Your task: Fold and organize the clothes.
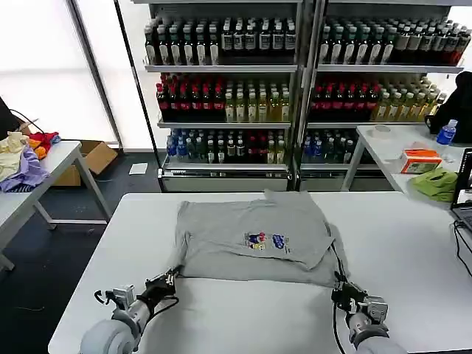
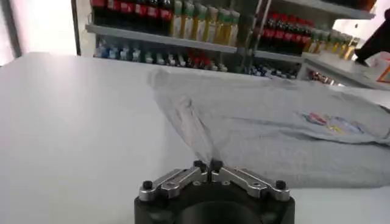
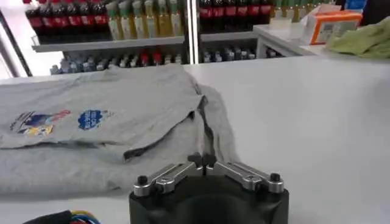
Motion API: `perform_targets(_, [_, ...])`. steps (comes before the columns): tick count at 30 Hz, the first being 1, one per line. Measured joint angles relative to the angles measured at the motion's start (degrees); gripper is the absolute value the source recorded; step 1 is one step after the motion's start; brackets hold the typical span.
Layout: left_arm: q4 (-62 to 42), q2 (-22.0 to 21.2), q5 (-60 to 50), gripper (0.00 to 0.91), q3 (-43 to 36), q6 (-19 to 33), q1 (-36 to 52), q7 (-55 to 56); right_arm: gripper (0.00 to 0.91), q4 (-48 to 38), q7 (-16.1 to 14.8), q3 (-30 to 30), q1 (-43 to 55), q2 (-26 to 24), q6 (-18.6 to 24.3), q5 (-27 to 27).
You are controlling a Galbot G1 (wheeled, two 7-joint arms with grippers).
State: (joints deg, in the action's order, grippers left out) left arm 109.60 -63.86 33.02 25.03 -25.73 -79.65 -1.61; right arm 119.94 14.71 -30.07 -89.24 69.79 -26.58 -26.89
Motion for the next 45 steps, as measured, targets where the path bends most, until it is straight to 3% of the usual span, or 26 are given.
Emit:
perform_targets(18, [14.5, -0.9, -1.8, 0.020, 10.0, -1.3, -20.2, -2.0, 0.000, 11.1, -2.9, -2.2, -19.0, 0.8, 1.7, 3.9])
perform_targets(20, [15.7, -1.1, -2.0, 0.856, 11.2, -1.5, -22.4, -2.1, 0.000, 11.8, -3.2, -2.3, -20.0, 0.6, 1.7, 4.2])
perform_targets(21, [16.3, -1.3, -2.1, 0.907, 12.0, -1.7, -23.5, -2.1, 0.020, 12.2, -3.2, -2.3, -20.4, 0.5, 1.7, 4.4])
perform_targets(22, [16.8, -1.4, -2.1, 0.907, 12.6, -1.8, -24.5, -2.1, 0.907, 12.5, -3.2, -2.3, -20.8, 0.4, 1.6, 4.6])
perform_targets(36, [21.7, -1.5, -2.1, 0.907, 19.9, -4.4, -31.0, -2.5, 0.907, 14.8, -5.4, -6.9, -20.6, -1.0, 1.4, 3.3])
perform_targets(45, [20.1, 2.4, 0.4, 0.907, 24.9, -4.9, -28.0, -3.6, 0.907, 12.0, -8.6, -9.5, -9.2, -4.8, -1.2, 1.5])
